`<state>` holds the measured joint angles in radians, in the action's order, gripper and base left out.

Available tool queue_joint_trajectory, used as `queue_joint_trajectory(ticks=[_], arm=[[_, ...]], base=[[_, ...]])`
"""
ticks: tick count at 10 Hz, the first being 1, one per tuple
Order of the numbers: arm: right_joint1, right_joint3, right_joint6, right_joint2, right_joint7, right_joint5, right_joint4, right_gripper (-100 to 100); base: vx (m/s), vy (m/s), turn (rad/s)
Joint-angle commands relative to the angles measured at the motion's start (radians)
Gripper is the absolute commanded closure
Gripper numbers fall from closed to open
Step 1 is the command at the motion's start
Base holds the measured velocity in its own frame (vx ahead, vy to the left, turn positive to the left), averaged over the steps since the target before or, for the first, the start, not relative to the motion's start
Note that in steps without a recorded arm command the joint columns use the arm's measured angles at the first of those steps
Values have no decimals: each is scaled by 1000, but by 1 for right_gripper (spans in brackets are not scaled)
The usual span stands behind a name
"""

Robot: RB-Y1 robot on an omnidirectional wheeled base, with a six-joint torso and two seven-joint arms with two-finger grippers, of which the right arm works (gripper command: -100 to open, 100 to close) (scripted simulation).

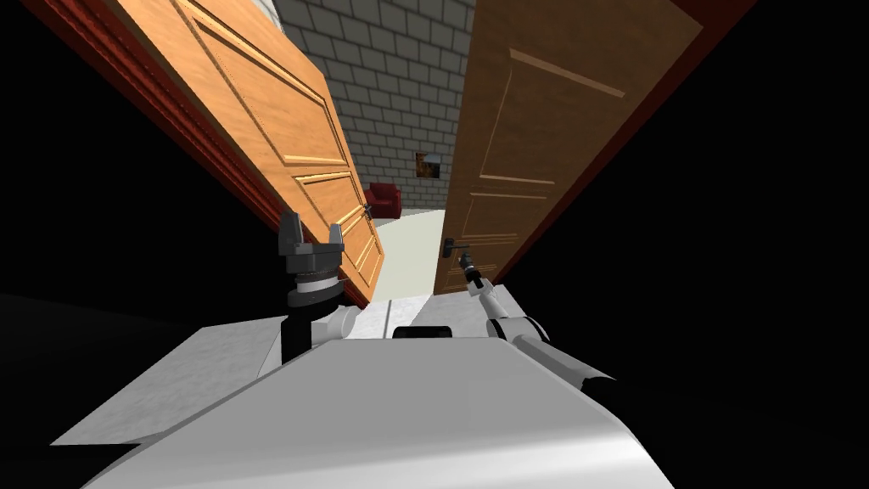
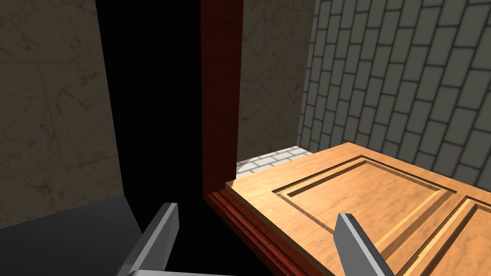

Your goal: Push the door open

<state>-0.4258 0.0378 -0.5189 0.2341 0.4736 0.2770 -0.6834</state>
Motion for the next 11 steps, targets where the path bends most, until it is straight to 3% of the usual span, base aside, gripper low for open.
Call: queue_joint_trajectory(ticks=[1, 5, 6, 11], arm=[[-2, 4, 2, -2, -6, -3, 2, -100], [-5, 10, 4, -4, -13, -7, 7, -100], [-5, 10, 4, -4, -13, -7, 7, 100], [-5, 10, 4, -4, -13, -7, 7, 100]], base=[[194, 30, 31], [177, 8, 25], [-10, 0, -4], [-7, -1, 4]])
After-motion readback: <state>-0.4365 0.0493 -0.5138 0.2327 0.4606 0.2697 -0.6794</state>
